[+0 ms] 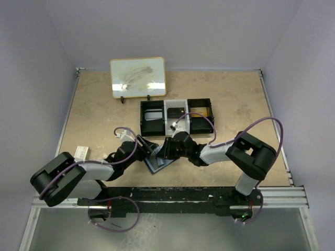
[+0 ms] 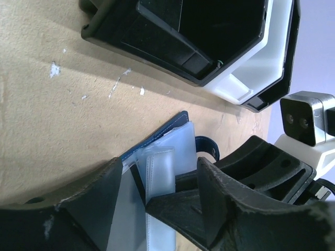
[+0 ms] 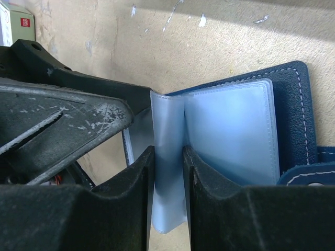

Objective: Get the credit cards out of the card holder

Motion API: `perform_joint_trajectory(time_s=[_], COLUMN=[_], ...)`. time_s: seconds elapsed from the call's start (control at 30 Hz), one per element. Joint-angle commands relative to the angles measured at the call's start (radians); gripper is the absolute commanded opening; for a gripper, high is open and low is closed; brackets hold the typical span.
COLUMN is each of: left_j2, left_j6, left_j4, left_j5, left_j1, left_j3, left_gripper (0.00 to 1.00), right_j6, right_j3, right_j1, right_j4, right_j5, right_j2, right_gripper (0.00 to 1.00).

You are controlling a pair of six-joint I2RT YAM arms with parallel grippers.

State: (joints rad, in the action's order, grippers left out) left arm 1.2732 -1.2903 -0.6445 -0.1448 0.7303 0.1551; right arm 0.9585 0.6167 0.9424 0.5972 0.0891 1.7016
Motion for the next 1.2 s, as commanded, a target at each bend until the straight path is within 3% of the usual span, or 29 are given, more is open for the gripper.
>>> perform_joint_trajectory(time_s=[0.0,0.17,0.43,0.57,0.83,1.17], left_j2=[0.052,0.070,0.103,0.104,0.099,0.108], left_j6=[-0.034,-0.049,-0.064,-0.070,-0.083,-0.087], left_j4=[-0.134,-0.163,-0.195,-0.216,-0.251,-0.231], left_j5=[0.008,-0.001,0.025,0.034,0.068,0.070], left_j1=[0.030,0.048,0.054,0.057,0.066,0.080], left_j3=[0.006,0.006,0.015,0.018,0.027,0.048], left_gripper=[0.55,0.48,0.48,0.47,0.35,0.36], right_j6=[-0.002,-0.004,-0.005,-0.009,-0.038,-0.081], right_j3=[0.001,0.001,-0.007,-0.008,0.015,0.033], right_j1=[0.000,-0.001,-0.001,-0.002,-0.002,-0.003], right_j4=[-0.012,-0.012,-0.005,-0.006,-0.063,-0.257], right_j5=[0.016,0.019,0.021,0.024,0.010,-0.097], right_j2=[0.032,0.032,0.024,0.015,-0.044,-0.199], right_gripper=[0.31,0.31,0.33,0.38,0.46,0.64])
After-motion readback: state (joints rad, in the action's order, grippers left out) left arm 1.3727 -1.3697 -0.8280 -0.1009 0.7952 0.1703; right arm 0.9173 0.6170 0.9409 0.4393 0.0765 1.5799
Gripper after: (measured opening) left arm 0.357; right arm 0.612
